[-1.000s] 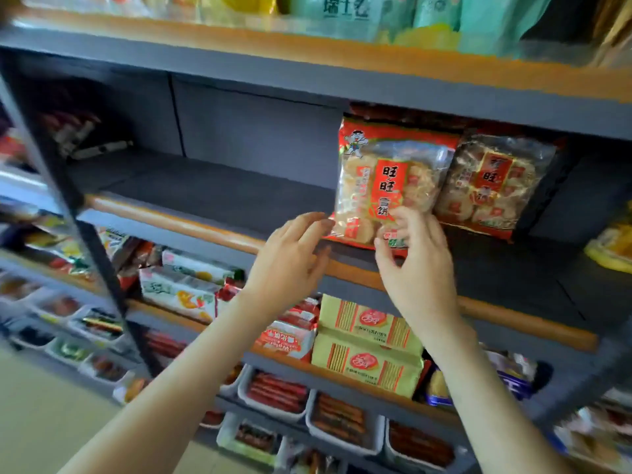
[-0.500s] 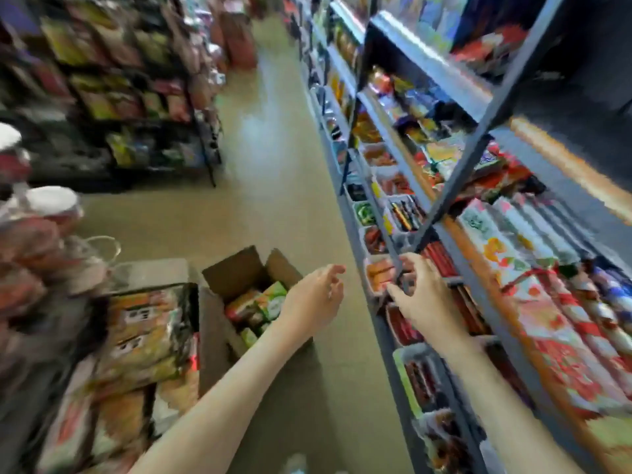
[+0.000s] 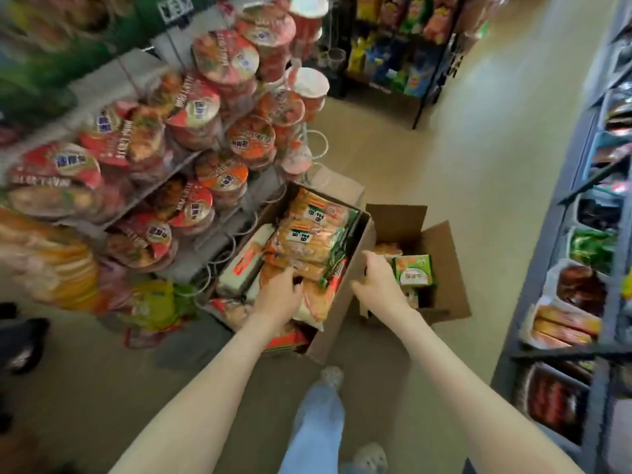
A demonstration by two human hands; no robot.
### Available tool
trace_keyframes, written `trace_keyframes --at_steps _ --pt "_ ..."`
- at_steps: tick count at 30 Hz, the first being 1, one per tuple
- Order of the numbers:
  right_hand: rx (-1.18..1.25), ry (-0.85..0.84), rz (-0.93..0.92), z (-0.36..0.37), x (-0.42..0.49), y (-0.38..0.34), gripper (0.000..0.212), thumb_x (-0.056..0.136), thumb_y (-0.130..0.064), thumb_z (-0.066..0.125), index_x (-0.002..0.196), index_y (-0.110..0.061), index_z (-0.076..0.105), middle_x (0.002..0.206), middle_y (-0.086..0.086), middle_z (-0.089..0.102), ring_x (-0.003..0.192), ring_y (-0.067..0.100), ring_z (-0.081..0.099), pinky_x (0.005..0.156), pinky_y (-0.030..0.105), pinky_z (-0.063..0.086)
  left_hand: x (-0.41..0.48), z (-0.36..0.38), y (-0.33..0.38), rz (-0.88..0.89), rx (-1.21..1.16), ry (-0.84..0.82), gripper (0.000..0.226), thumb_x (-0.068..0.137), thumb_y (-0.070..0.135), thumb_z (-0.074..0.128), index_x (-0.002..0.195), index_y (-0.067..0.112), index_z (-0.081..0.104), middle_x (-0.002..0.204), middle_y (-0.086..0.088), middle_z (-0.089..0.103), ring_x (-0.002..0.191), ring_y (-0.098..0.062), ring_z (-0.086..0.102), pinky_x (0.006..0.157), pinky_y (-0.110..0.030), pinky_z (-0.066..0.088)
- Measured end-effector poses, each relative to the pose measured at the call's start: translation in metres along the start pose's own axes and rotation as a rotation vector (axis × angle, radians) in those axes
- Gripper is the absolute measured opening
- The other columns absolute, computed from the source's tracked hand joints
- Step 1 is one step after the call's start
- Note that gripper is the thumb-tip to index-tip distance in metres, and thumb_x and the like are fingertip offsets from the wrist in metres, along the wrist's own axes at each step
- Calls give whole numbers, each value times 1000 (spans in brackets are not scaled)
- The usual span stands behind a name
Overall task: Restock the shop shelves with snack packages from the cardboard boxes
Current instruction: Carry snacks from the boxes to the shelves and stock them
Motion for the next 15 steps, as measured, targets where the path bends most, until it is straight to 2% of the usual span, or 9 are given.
trace_keyframes --at_steps 4,6,9,10,12,14,15 --pt "-23 -104 71 36 57 -4 60 90 -17 58 143 -14 31 136 7 41 130 25 37 102 38 41 44 8 -34 -117 -6 -80 20 98 26 39 112 16 50 109 -6 60 94 -26 58 73 -35 48" --pt "22 -141 146 51 86 -1 59 89 -18 61 141 -14 34 133 7 44 128 26 42 100 38 44 70 14 -45 -170 -30 -120 26 98 30 39 120 18 46 110 -5 59 93 -26 59 72 -35 50" --pt "190 -186 348 74 123 7 57 91 -20 60 141 -12 33 134 8 49 121 25 50 86 31 47 102 21 -50 -230 -89 -173 47 97 35 39 140 18 33 115 -5 59 95 -27 60 69 -33 47" --pt "242 -189 422 81 133 8 58 93 -22 59 142 -11 31 136 8 48 121 25 51 83 30 46 111 24 -51 -261 -122 -196 51 97 34 39 144 18 29 118 -6 59 98 -27 60 71 -34 49" --pt "320 -176 563 96 152 12 59 95 -27 56 144 -10 28 139 9 46 123 28 49 84 31 44 127 31 -53 -318 -194 -211 55 96 31 42 147 19 25 131 -8 54 110 -29 57 87 -39 50" --pt "334 -165 663 109 167 20 53 96 -29 54 140 -7 34 135 13 49 119 30 52 87 33 45 141 37 -52 -398 -260 -210 58 95 31 46 148 19 26 139 -9 49 119 -31 52 98 -42 46" --pt "328 -168 695 114 172 24 45 96 -27 53 134 -5 42 128 14 54 111 30 56 83 33 46 146 42 -53 -432 -287 -204 58 94 30 47 147 18 26 140 -10 48 121 -31 51 100 -41 45"
Point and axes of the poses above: each hand's wrist, its own x-axis towards the middle knuckle, its own z-axis out of the palm, y = z × x, the point moved 2 cm from there along x, towards the middle knuckle
